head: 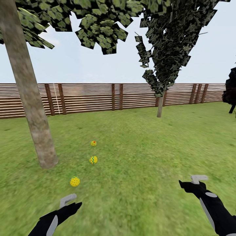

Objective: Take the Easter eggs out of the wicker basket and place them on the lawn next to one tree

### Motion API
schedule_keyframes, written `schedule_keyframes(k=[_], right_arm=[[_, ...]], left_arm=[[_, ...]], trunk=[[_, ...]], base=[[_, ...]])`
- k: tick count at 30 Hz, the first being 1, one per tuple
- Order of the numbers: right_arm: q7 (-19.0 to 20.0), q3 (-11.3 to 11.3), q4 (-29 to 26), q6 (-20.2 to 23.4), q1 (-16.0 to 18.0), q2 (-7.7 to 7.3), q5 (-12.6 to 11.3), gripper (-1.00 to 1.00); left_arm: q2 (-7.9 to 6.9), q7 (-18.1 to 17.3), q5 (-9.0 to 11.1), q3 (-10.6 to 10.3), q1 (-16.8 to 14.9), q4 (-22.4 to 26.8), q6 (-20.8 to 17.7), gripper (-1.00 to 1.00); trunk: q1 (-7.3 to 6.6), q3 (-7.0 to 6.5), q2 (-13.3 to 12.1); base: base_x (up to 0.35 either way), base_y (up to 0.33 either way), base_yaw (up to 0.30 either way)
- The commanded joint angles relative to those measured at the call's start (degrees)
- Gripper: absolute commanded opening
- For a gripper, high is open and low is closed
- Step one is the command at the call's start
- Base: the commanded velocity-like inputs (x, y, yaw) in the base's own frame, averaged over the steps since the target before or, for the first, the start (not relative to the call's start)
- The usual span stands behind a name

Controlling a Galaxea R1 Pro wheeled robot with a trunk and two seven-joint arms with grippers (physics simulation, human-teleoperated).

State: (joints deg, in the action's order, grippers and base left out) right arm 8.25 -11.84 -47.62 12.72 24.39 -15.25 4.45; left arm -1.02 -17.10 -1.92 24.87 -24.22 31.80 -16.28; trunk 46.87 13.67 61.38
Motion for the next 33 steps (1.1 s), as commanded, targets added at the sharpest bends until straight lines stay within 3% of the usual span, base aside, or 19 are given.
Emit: schedule_keyframes(k=[1, 7, 19, 24, 33], right_arm=[[0.4, -0.2, -0.1, 0.3, 0.0, 0.04, 0.5, 1.0], [0.4, -0.1, 0.1, 0.2, 0.0, 0.08, 0.5, 1.0], [0.3, 0.2, 1.2, 0.1, 0.0, 0.21, 0.5, 1.0], [-0.1, 6.6, 3.7, -0.1, 0.0, 0.47, 0.3, 1.0], [-0.2, 8.2, 4.0, -0.1, 0.0, 0.48, 0.1, 1.0]], left_arm=[[0.02, -0.4, -0.1, 0.4, 0.0, 0.1, -0.4, 1.0], [-0.03, -0.4, 0.1, 0.5, 0.0, 0.1, -0.4, 1.0], [0.0, -0.5, -0.1, 0.5, 0.0, 0.1, -0.3, 1.0], [-0.02, -0.5, -0.1, 0.5, 0.0, 0.1, -0.3, 1.0], [0.03, -0.5, -0.1, 0.5, 0.0, -0.2, -0.4, 1.0]], trunk=[[-0.22, -0.2, -0.4], [-1.54, -1.81, -2.8], [-4.17, -5.02, -7.6], [-5.27, -6.36, -9.6], [-7.25, -8.77, -13.2]], base=[[0.0, 0.0, -0.149], [-0.027, 0.0, -0.149], [-0.249, 0.0, -0.148], [-0.015, 0.0, -0.148], [-0.001, 0.0, -0.148]])
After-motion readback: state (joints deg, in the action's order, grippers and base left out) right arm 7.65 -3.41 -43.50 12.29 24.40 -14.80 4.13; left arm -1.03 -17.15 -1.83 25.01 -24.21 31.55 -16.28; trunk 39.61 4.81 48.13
